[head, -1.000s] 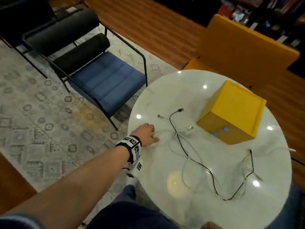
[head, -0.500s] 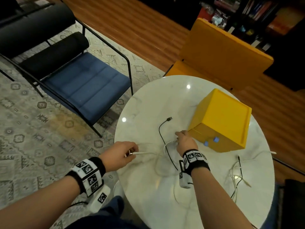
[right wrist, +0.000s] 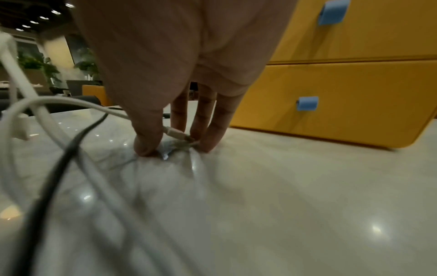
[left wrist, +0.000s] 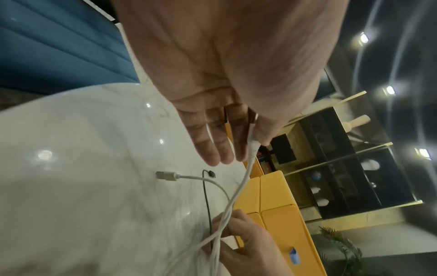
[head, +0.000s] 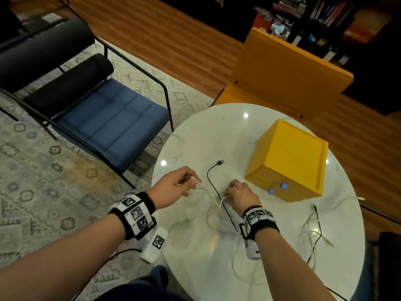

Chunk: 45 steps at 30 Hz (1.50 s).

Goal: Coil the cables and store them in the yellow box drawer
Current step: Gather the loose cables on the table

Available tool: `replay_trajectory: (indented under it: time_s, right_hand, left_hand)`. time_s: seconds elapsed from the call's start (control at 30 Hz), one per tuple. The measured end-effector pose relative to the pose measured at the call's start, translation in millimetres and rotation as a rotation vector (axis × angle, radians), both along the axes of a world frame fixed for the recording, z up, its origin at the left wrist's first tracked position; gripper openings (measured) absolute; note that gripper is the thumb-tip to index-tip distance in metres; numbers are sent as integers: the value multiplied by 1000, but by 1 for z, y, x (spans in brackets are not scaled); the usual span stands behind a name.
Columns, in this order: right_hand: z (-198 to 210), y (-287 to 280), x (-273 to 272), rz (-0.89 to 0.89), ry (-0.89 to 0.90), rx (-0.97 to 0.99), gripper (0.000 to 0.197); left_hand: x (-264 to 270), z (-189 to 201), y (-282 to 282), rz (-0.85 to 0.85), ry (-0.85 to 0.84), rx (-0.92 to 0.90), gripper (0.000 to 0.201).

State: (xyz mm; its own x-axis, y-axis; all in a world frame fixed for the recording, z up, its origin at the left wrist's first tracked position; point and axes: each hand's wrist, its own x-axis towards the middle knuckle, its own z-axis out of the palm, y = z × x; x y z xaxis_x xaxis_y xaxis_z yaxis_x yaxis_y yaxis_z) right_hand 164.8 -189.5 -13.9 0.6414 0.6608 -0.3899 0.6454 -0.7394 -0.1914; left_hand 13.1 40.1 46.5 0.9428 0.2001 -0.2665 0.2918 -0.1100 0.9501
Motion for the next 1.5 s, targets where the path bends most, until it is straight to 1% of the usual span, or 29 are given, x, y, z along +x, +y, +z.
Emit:
replay_trajectory:
  time_s: [0.1, 0.13, 0.2, 0.27, 0.33, 0.37, 0.47, 0.57, 0.67, 0.73, 0.8, 0.87, 0.9, 0.93, 0.97, 1.03, 1.07, 1.17, 1.23, 1.3, 1.37, 1.4, 1.5]
  right_hand:
    - [13, -15, 1, -48, -22, 100, 15]
    - [20, -21, 1, -57, -59, 166, 14]
    - [41, -30, -5, -54, -151, 321, 19]
    - [66, -31, -16, 15, -271, 457, 20]
    - [88, -26, -29, 116, -399, 517, 15]
    - [96, -23, -34, 139, -432, 543, 14]
    - [103, -9, -47, 178, -407, 629, 12]
    - [96, 7, -54, 206, -322, 630, 8]
    - [91, 21, -63, 190, -228, 624, 15]
    - [91, 23, -68, 120, -121, 656, 25]
    - [92, 22, -70, -90, 6, 732, 25]
    - [90, 22, -67, -332, 59, 825, 20]
    - [88, 25, -63, -411, 87, 834, 19]
    - [83, 28, -58, -450, 147, 802, 19]
    - [78, 34, -53, -443, 227, 730, 18]
    - [69, 48, -46, -336, 361, 528, 17]
    - [65, 55, -43, -270, 402, 414, 20]
    - [54, 72, -44, -102, 438, 76, 29]
    - [46, 78, -46, -53, 391, -50, 37]
    - [41, 79, -48, -18, 327, -108, 33]
    - [38, 79, -50, 46, 331, -132, 24]
    - [38, 78, -52, 50, 375, -111, 22]
    - [38, 75, -61, -53, 562, -18, 26]
  left_hand:
    - [6, 4, -6, 34, 14, -99, 10]
    - [8, 6, -8, 36, 15, -120, 12]
    - [12, 10, -14, 29, 15, -135, 14]
    - [18, 17, -20, 3, 13, -126, 17]
    - [23, 23, -26, -42, 10, -126, 18]
    - [25, 26, -30, -72, 13, -134, 18]
    - [28, 33, -43, -112, 50, -200, 16]
    - [28, 38, -50, -40, 81, -323, 21]
    - [27, 36, -48, 26, 110, -382, 23]
    - [27, 32, -46, 58, 125, -394, 23]
    - [25, 26, -42, 109, 131, -402, 23]
    - [22, 20, -38, 141, 131, -396, 21]
    - [19, 17, -37, 135, 127, -372, 20]
    - [16, 15, -37, 113, 124, -345, 20]
    - [12, 13, -37, 86, 121, -324, 20]
    - [3, 11, -39, 46, 117, -297, 20]
    - [-2, 9, -38, 42, 118, -282, 20]
    - [-17, -1, -33, 92, 134, -258, 17]
    - [-23, -6, -29, 156, 150, -290, 20]
    - [-27, -7, -29, 209, 159, -329, 24]
    - [-30, -5, -29, 236, 163, -363, 25]
    - [-30, -4, -29, 243, 165, -381, 24]
    - [-31, 0, -30, 263, 175, -422, 22]
